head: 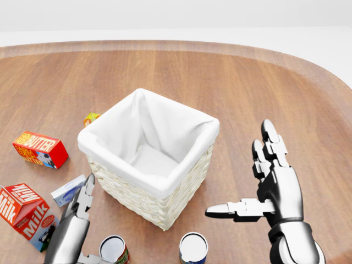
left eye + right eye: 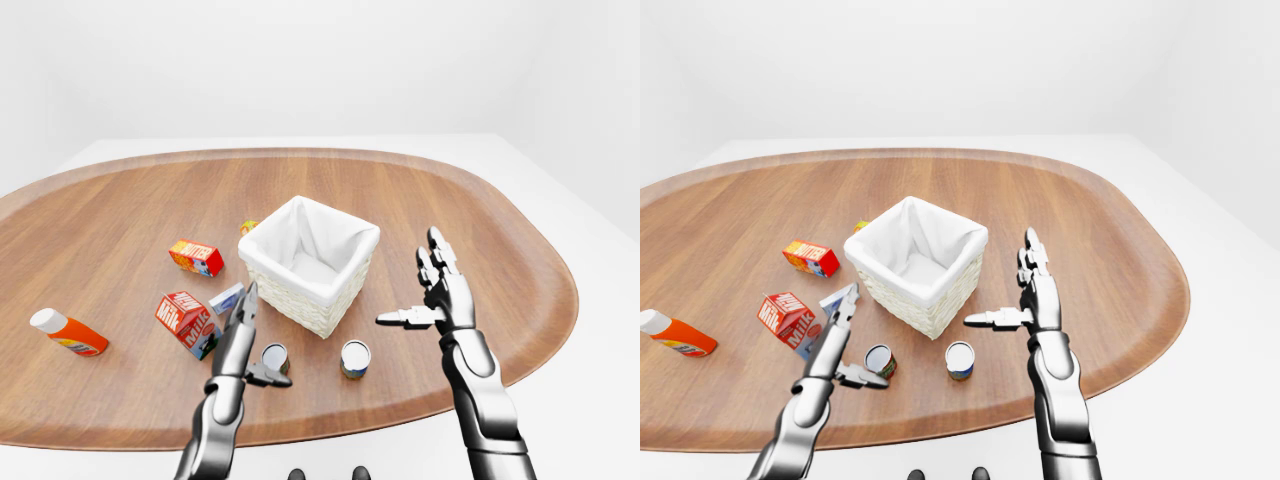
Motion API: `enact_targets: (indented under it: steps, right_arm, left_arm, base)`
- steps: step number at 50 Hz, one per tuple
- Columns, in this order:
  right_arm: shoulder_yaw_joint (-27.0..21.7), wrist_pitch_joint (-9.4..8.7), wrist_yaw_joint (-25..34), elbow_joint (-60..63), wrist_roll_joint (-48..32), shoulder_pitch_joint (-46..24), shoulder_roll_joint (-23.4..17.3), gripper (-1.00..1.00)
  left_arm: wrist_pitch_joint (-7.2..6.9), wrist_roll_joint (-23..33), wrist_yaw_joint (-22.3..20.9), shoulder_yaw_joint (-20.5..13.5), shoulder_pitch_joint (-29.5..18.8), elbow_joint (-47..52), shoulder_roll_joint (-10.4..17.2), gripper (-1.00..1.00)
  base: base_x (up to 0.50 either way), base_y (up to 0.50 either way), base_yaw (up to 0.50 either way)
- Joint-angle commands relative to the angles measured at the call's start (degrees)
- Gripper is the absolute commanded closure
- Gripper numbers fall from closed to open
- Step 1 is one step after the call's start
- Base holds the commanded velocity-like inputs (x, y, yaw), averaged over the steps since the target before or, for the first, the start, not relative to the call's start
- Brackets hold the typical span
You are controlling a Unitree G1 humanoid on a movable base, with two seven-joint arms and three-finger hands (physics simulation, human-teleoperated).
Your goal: Pick up the tomato sauce, and put it in the basket.
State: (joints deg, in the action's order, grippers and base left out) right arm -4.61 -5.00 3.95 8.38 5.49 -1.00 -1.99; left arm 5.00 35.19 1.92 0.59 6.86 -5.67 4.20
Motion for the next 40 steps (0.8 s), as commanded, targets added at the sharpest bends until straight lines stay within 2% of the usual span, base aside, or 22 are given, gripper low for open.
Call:
enact_targets:
  steps: [1, 23, 40]
  right_arm:
    - [0.1, 0.00, 0.0, 0.1, -0.1, 0.2, 0.1, -1.00]
    - [0.2, 0.00, 0.0, -1.4, -0.3, -0.1, 0.1, -1.00]
    - [0.2, 0.00, 0.0, -1.2, -0.3, 0.0, 0.1, -1.00]
  left_arm:
    - [0.00, 0.6, 1.2, 0.3, -0.4, -2.4, 0.1, -1.00]
    - [0.00, 1.3, 3.9, 0.7, -3.3, -9.4, 0.4, -1.00]
    - [0.00, 1.4, 3.5, 1.3, -3.4, -8.5, -0.1, -1.00]
  base:
    - [0.00, 0.00, 0.00]
    - [0.00, 0.00, 0.00]
    - [0.00, 0.00, 0.00]
